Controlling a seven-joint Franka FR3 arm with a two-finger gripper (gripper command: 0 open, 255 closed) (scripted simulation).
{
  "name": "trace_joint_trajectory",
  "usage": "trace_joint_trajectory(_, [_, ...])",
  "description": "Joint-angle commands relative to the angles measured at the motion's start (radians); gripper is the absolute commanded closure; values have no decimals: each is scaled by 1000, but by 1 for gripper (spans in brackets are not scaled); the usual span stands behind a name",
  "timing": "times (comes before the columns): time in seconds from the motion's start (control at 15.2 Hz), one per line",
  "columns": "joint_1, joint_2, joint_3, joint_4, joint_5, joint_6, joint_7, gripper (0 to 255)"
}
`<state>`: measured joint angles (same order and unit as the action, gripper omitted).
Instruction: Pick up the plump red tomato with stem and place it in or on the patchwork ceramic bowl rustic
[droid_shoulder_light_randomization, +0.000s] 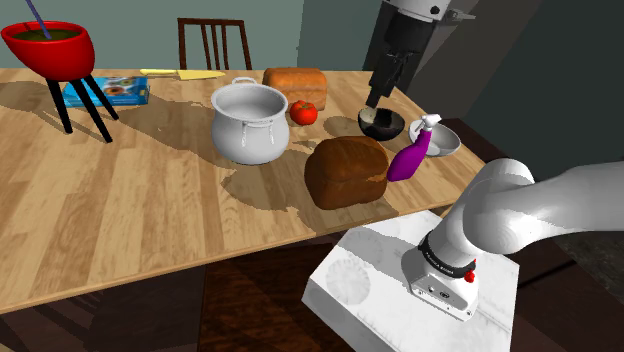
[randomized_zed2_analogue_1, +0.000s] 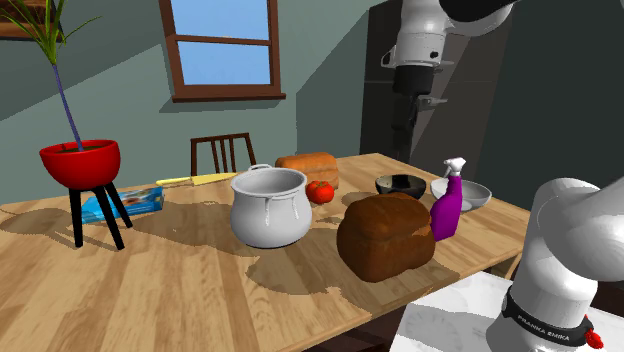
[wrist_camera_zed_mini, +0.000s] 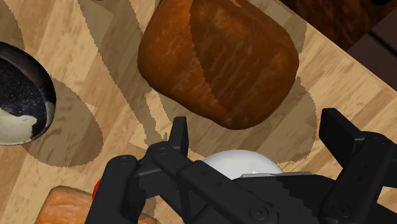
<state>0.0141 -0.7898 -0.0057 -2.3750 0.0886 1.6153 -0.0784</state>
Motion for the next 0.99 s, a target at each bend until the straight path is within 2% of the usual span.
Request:
trace_joint_trajectory(0.0, [0,0,0,0,0,0,0,0])
trace_joint_trajectory(0.53, [-43,144,-177,-66,96,295,-90,0])
trace_joint_trajectory(0.92, [-27,306,-324,-63,244,488,-211,0])
